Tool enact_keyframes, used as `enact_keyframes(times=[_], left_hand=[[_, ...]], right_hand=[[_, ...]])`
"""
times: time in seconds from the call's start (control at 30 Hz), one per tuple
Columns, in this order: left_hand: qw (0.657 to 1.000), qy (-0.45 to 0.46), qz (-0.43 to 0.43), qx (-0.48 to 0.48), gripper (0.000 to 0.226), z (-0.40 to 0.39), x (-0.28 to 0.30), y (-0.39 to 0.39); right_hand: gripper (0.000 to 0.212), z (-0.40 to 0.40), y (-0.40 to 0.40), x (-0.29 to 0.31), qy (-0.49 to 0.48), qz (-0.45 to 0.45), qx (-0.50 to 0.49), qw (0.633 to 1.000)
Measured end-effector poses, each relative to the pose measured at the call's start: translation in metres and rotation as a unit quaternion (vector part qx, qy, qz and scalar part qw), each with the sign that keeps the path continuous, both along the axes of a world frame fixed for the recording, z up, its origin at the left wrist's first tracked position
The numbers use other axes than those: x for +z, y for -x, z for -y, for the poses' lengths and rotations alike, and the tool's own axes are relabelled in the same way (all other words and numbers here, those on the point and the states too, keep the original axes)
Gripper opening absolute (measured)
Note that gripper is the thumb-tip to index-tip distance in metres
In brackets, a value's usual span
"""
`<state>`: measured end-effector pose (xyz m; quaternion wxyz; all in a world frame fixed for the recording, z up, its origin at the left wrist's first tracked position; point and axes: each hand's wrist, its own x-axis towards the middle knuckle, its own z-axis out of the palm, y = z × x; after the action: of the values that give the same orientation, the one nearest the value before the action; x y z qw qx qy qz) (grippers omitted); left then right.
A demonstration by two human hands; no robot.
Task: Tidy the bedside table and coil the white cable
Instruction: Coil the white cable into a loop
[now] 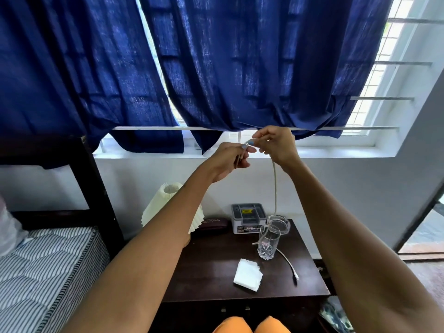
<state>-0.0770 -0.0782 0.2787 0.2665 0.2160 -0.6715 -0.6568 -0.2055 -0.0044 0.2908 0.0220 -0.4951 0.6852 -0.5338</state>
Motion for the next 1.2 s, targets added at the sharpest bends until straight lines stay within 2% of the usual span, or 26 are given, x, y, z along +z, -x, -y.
enact_keyframes(times=[0.07, 0.13, 0.2, 0.3, 0.4, 0.67, 0.77, 0.9, 1.1, 1.2], left_hand=[[0.999, -0.033, -0.033, -0.025, 0.027, -0.004, 0.012, 0.001], [0.995, -0.052, -0.067, -0.060, 0.028, -0.006, 0.026, 0.003], [0.991, -0.059, -0.094, -0.080, 0.027, -0.008, 0.039, 0.008], [0.983, -0.093, -0.148, -0.064, 0.033, -0.012, 0.057, 0.019], [0.971, -0.119, -0.204, -0.036, 0.033, -0.014, 0.073, 0.030], [0.953, -0.101, -0.275, 0.080, 0.033, -0.006, 0.111, 0.037], [0.954, -0.056, -0.262, 0.138, 0.031, -0.001, 0.120, 0.035], [0.957, 0.050, -0.214, 0.189, 0.030, 0.004, 0.120, 0.032], [0.933, 0.212, -0.189, 0.220, 0.030, 0.006, 0.123, 0.022], [0.919, 0.279, -0.158, 0.228, 0.019, 0.007, 0.124, 0.019]], right_hand=[[0.003, -0.003, 0.005, 0.004, 0.015, 0.081, 0.031, 0.996], [0.012, -0.005, 0.008, 0.009, 0.030, 0.153, 0.065, 0.986], [0.016, -0.006, 0.007, 0.013, 0.035, 0.181, 0.078, 0.980], [0.023, -0.004, 0.002, 0.019, 0.021, 0.187, 0.064, 0.980], [0.022, -0.002, -0.005, 0.029, -0.003, 0.160, 0.062, 0.985], [0.024, 0.000, -0.019, 0.064, -0.121, 0.082, 0.069, 0.987], [0.025, -0.007, -0.023, 0.077, -0.158, 0.045, 0.059, 0.985], [0.018, -0.008, -0.030, 0.089, -0.168, -0.002, 0.052, 0.984], [0.022, -0.009, -0.032, 0.091, -0.097, 0.023, 0.054, 0.994], [0.017, -0.010, -0.033, 0.092, -0.065, 0.036, 0.046, 0.996]])
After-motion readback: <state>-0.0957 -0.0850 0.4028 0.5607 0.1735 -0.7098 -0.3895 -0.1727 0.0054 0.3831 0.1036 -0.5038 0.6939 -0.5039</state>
